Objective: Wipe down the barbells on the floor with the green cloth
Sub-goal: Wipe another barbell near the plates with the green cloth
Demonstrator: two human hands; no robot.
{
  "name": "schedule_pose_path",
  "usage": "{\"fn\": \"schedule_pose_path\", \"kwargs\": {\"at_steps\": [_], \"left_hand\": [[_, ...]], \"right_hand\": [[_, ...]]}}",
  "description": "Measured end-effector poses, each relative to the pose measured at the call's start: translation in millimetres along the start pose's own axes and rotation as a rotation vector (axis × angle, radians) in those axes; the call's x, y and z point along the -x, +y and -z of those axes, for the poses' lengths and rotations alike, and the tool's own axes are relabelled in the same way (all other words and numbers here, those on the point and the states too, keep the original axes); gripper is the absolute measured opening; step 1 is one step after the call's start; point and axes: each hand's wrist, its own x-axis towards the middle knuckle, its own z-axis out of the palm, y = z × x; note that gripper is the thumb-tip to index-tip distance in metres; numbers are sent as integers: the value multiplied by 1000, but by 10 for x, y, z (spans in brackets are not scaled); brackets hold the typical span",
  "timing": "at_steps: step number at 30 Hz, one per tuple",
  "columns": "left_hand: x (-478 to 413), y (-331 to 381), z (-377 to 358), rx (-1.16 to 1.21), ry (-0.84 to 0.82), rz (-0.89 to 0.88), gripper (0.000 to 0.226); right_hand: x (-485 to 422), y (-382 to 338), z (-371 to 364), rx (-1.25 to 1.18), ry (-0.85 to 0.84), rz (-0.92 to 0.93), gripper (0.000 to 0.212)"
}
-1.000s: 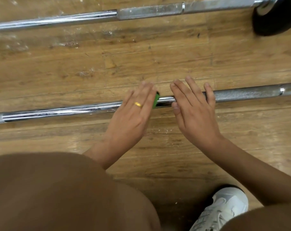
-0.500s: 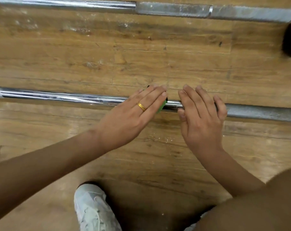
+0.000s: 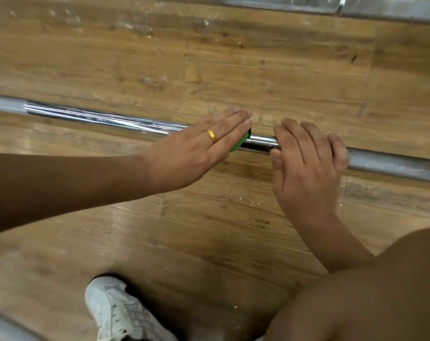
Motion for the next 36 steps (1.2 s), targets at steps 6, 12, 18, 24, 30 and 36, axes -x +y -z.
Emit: {"fn": "schedule_pose_path", "kwargs": {"at_steps": [6, 12, 18, 24, 30, 36], "left_hand": [[-11, -46, -11, 43, -4, -22, 59], [-39, -1, 18, 69, -12, -9, 55], [-12, 9, 109, 63, 2, -50, 57], [94, 135, 121, 36, -1, -49, 56], [147, 381, 42, 49, 72, 80, 54], [213, 507, -85, 45, 131, 121, 53]], "right_hand": [[-19, -55, 12, 2, 28, -46, 35], [-2, -126, 13, 22, 39, -84, 33], [52, -164, 28, 30, 26, -87, 35], [155, -238, 107, 30, 3, -98, 37], [286, -308, 162, 49, -30, -111, 40], [413, -344, 149, 42, -8, -108, 41]]}}
